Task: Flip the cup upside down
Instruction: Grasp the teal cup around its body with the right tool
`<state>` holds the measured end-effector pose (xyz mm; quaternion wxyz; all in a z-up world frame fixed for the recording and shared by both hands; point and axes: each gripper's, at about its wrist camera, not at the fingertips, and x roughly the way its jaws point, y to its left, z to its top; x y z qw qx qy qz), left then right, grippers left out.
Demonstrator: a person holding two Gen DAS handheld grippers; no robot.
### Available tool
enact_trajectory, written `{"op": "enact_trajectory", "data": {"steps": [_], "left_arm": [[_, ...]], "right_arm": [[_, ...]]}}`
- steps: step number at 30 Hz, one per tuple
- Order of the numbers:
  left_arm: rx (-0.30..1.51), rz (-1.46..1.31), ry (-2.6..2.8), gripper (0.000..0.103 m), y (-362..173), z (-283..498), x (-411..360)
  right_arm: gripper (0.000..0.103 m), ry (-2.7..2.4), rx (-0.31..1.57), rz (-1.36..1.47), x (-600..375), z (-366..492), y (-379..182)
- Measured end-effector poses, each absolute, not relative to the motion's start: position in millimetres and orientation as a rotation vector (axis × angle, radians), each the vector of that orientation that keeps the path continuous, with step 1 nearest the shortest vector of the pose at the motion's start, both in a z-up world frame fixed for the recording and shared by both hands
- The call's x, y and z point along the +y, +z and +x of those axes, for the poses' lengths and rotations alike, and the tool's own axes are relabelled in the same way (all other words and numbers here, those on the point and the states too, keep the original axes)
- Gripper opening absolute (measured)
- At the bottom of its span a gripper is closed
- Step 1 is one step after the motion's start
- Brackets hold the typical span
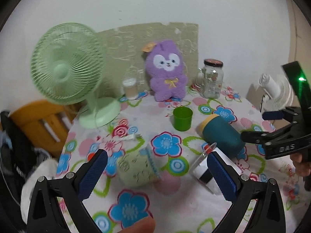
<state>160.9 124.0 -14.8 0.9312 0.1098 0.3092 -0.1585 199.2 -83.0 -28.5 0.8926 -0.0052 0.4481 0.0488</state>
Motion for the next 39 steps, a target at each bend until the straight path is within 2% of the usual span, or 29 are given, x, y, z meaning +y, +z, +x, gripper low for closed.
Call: {"op": "enact_trajectory", "data": {"steps": [8, 12, 19, 23, 25, 28, 39], "left_arm": [[0.717, 0.375, -0.39, 0.103, -37, 205, 97], [0.686, 0.491, -0.383, 0.103, -46, 212, 82], [0.71, 0.522, -0.393, 0.103, -55, 223, 73], [0.715, 0.534, -0.418, 0.103, -56, 228, 71], [0.72, 0.55, -0.433, 0.103, -56, 231, 69], [0.71, 0.599, -0.458, 0.103, -54, 231, 63], [0.673, 0.634, -0.498, 0.103, -44, 219, 54]], "right_arm": [[0.103, 0.111, 0.991, -0.064, -79, 240, -54], [0.103, 0.107, 1.021, -0.126, -72, 252, -65], [0.103, 0.129, 1.053, -0.169, -61, 262, -79], [0.083, 0.158, 1.083, -0.119, -65, 268, -88], [0.08, 0.171, 1.104, -0.087, -67, 269, -91], [0.071, 0.191, 1.138, -0.047, -68, 270, -94], [0.069, 0.206, 1.132, -0.013, -61, 260, -91]]}}
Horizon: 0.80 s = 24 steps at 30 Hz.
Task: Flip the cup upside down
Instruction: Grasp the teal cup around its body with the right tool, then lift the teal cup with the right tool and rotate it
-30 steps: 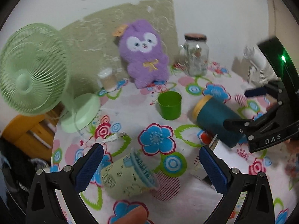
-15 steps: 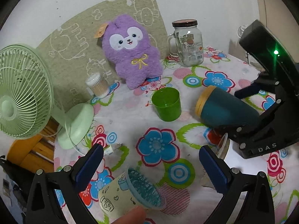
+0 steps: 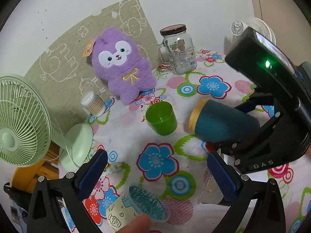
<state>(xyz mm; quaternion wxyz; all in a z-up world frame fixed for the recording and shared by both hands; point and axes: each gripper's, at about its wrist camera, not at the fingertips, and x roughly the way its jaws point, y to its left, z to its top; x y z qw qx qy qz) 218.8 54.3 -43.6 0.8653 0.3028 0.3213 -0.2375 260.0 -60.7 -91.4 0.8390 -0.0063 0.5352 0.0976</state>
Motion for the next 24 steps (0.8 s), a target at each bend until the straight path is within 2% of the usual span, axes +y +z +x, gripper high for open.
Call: {"op": "enact_trajectory", "data": {"steps": [11, 24], "left_arm": [[0.645, 0.623, -0.538, 0.103, -29, 179, 66], [0.615, 0.535, -0.554, 0.103, -27, 77, 101]], "right_arm": [[0.069, 0.152, 1.052, -0.005, -79, 224, -57], [0.069, 0.134, 0.956, -0.053, -49, 97, -14]]}}
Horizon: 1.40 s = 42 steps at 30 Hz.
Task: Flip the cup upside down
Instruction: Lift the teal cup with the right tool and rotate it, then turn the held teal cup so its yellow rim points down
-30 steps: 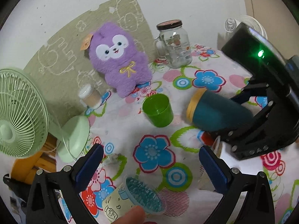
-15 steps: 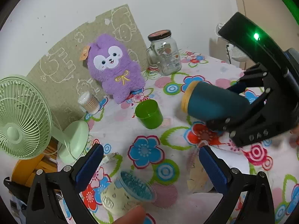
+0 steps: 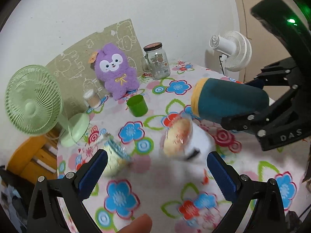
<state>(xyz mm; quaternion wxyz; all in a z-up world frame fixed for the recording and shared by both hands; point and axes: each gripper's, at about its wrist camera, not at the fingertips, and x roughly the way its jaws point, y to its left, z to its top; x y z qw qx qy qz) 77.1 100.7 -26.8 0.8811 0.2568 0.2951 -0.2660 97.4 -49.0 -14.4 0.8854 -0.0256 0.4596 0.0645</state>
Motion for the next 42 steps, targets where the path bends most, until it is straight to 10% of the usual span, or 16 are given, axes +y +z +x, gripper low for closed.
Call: {"op": "enact_trajectory", "data": {"steps": [25, 42], "left_arm": [[0.743, 0.37, -0.565, 0.103, -85, -28, 133], [0.688, 0.224, -0.538, 0.103, -53, -52, 120]], "right_arm": [[0.079, 0.123, 0.969, -0.112, -7, -38, -97], [0.089, 0.167, 0.869, 0.062, -50, -62, -47]]}}
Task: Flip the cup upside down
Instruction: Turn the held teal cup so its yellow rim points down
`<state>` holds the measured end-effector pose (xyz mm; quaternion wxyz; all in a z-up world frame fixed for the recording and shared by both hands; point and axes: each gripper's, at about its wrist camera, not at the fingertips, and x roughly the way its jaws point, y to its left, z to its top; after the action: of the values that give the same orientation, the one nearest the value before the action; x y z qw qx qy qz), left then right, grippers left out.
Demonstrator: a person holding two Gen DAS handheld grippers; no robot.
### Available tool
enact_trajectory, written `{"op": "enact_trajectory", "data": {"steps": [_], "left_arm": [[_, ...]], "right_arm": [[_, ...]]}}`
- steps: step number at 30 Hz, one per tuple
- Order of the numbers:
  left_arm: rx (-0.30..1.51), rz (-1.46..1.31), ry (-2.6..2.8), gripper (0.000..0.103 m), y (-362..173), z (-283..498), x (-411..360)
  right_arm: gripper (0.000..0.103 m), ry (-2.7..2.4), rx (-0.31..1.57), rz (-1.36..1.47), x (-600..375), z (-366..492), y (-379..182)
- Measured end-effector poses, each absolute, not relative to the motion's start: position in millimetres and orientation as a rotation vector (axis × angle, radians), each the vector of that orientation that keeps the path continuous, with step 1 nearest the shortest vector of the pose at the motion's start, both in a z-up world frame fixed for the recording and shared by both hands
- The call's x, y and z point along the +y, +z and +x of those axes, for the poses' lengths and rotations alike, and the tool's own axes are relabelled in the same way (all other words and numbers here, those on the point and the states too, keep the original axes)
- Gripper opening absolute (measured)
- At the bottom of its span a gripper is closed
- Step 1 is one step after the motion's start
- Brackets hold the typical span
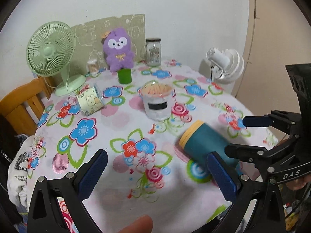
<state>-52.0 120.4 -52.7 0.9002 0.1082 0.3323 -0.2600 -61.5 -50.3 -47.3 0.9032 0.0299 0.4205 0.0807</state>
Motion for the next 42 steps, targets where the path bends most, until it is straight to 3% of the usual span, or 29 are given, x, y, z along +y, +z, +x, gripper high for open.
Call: {"op": "enact_trajectory", "data": {"steps": [7, 19, 42], "left_arm": [[0.689, 0.131, -0.526, 0.103, -45, -62, 98], [0.715, 0.073, -0.481, 0.103, -49, -74, 57], [0.832, 0.05, -0.385, 0.103, -121, -69, 16]], "right_arm": [[0.09, 0.112, 0.81, 0.08, -92, -85, -31], [0.09, 0.057, 0.818, 0.133, -144, -106, -51], [0.09, 0.043, 0.84, 0.185, -182, -112, -88]]}}
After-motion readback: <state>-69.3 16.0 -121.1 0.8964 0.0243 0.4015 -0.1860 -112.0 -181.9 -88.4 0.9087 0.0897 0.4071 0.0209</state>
